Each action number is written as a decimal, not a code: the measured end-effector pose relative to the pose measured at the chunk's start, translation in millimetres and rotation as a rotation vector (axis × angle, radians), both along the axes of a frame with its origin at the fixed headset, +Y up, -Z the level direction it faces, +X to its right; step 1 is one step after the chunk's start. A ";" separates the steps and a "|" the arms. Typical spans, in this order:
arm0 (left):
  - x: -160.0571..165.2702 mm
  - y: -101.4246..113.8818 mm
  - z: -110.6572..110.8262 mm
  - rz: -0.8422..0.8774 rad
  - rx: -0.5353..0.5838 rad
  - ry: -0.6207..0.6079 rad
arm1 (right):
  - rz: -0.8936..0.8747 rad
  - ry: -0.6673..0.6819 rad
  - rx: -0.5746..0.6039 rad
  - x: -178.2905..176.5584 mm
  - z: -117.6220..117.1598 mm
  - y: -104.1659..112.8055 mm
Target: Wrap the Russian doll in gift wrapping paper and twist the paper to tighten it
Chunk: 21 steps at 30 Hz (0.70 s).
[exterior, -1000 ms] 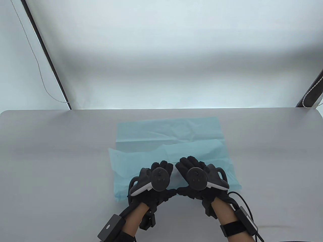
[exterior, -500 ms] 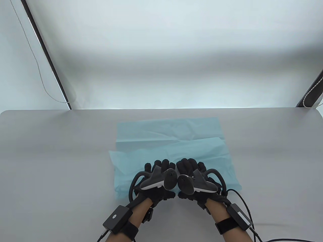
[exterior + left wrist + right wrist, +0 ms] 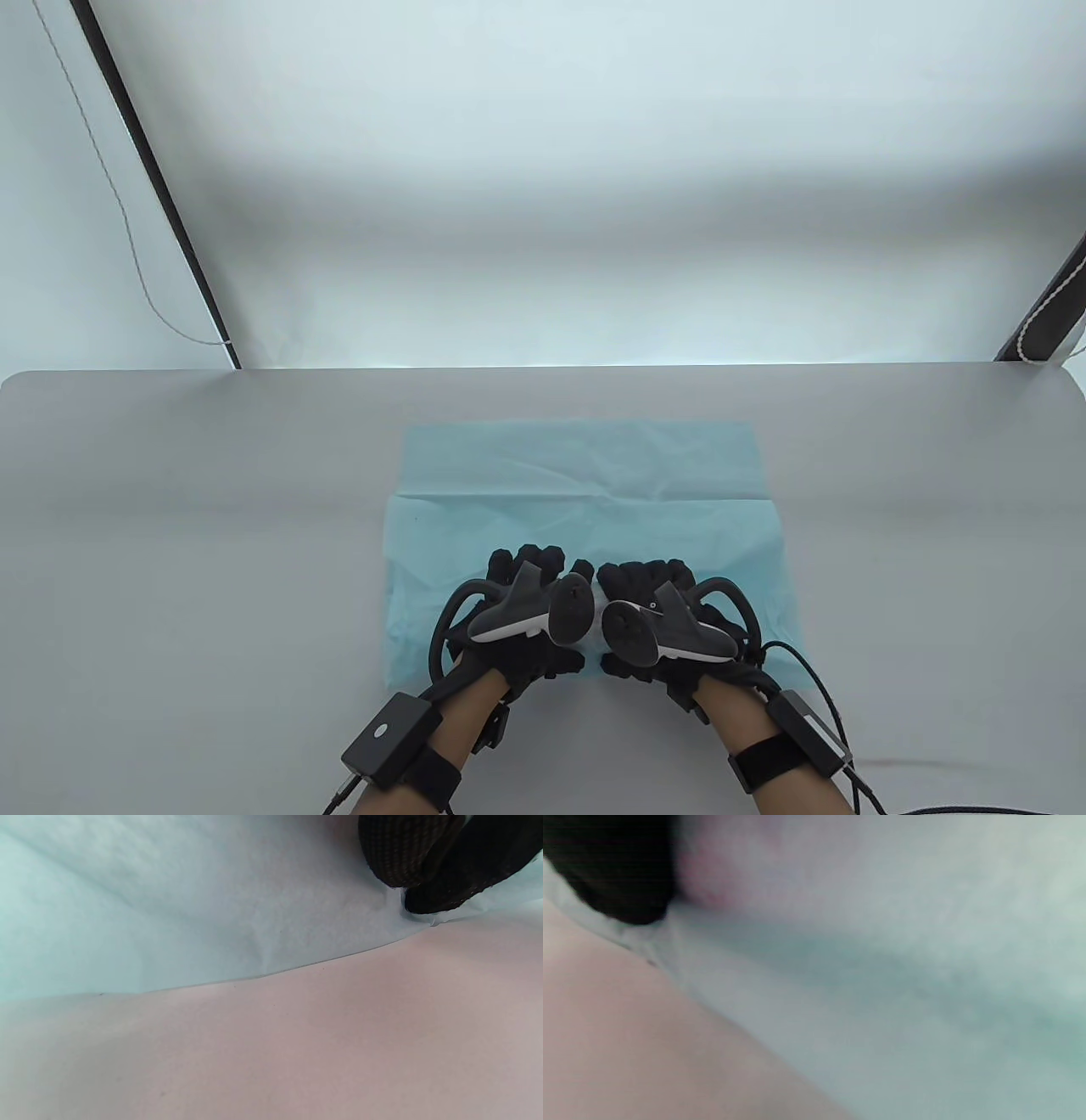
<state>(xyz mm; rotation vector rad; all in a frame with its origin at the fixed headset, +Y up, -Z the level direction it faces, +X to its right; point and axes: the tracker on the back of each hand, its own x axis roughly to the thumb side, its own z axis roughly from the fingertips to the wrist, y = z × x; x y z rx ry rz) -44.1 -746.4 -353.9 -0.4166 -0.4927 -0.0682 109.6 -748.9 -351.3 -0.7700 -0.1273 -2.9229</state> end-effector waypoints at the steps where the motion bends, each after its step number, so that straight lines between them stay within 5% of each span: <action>1: 0.3 -0.1 0.9 -0.017 0.006 -0.008 | -0.022 -0.006 -0.018 1.6 -0.7 0.6; 11: 5.1 -5.4 5.4 -0.099 0.180 -0.062 | -0.261 -0.041 -0.260 19.4 -13.5 0.9; 21: 5.2 -2.2 7.3 -0.074 0.257 -0.146 | -0.142 -0.026 -0.389 18.4 -7.6 8.2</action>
